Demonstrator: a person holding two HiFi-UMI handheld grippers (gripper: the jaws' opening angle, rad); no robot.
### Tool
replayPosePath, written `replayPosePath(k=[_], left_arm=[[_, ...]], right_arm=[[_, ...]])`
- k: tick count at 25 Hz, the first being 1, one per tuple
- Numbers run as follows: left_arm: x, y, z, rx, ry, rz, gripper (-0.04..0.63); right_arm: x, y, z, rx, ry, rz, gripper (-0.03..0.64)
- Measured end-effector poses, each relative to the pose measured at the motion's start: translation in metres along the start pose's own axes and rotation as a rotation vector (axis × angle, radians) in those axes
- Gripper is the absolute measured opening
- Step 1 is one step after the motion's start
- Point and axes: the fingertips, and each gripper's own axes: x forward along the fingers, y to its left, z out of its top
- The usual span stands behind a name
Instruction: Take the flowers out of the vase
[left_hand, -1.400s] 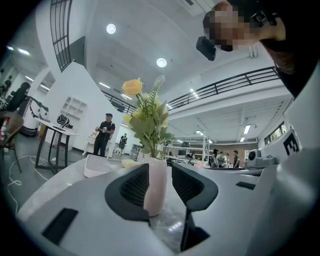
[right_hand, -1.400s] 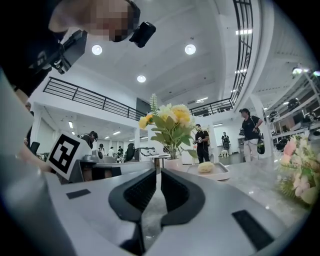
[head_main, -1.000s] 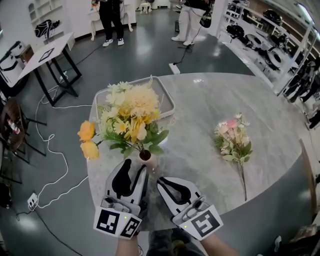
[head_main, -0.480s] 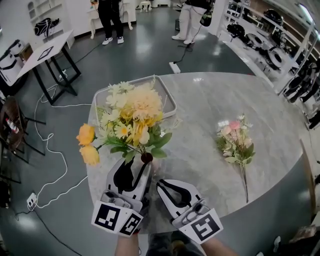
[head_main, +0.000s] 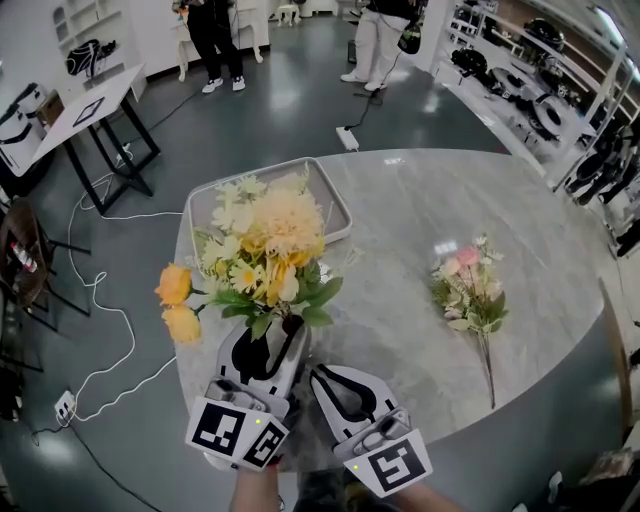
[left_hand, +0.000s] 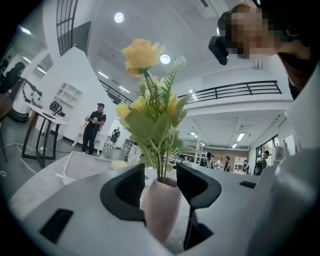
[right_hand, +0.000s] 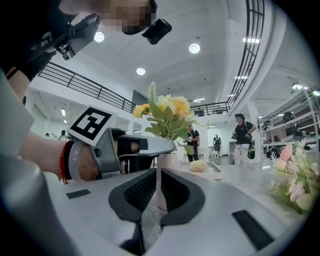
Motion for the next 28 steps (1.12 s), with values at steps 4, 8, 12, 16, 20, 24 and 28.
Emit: replayPosePath(k=[4, 8, 12, 16, 20, 24, 28], left_arm=[[0.004, 0.000, 0.000, -0.008, 0.010, -0.021, 0.197], [0.006, -0.002, 0.003, -0.024, 0.013, -0.058, 0.196], [0.009, -0.005, 0.005, -0.023, 0.023, -0.098, 0.195], [0.007, -0.003, 0.007, -0.023, 0.028, -0.110, 0.169], [0.003, 0.001, 0.010, -0.020, 0.023, -0.104, 0.111], [0.005, -0.002, 0.011, -0.009, 0.022, -0.101, 0.086], [0.004, -0.004, 0.010, -0.001, 0.018, -0.093, 0.071]], right_arm=[[0.001, -0.002, -0.005, 0.003, 0.020, -0.036, 0.040], [0.001, -0.002, -0.007, 0.009, 0.031, -0.038, 0.040], [0.003, -0.004, -0.007, 0.006, 0.035, -0.038, 0.040], [0.007, -0.001, -0.006, 0.000, 0.039, -0.036, 0.040], [0.008, 0.004, -0.005, -0.007, 0.041, -0.036, 0.040], [0.006, 0.000, -0.005, -0.007, 0.042, -0.038, 0.040], [0.003, -0.002, -0.006, -0.005, 0.040, -0.040, 0.040]])
